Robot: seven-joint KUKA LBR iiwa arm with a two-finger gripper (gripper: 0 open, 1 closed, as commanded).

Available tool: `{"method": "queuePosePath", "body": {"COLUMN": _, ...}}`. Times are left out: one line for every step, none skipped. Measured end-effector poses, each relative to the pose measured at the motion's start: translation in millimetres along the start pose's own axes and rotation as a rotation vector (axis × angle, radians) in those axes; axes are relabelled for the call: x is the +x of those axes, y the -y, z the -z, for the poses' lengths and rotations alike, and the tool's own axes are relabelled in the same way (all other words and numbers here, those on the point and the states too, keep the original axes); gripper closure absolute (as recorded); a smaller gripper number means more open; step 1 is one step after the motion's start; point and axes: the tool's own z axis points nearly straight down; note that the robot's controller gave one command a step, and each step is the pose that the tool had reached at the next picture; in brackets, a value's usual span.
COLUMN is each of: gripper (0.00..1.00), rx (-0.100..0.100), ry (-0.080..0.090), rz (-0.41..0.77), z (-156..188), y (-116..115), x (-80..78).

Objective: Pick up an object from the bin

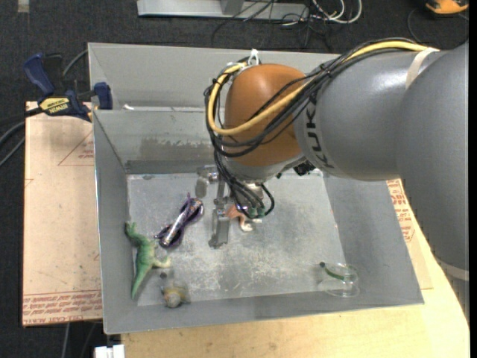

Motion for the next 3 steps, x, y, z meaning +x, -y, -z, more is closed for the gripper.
{"method": "queuePosePath", "body": {"gripper": 0.0, "rx": -0.003, "ry": -0.004, "rz": 0.119, "z": -63, "y": -31, "x": -10.3}}
{"method": "queuePosePath", "body": {"gripper": 0.0, "rx": -0.002, "ry": 0.002, "rz": 0.098, "z": -91, "y": -19, "x": -20.2}}
{"method": "queuePosePath", "body": {"gripper": 1.0, "rx": -0.006, "ry": 0.0, "rz": 0.06, "z": -90, "y": -14, "x": -9.5}}
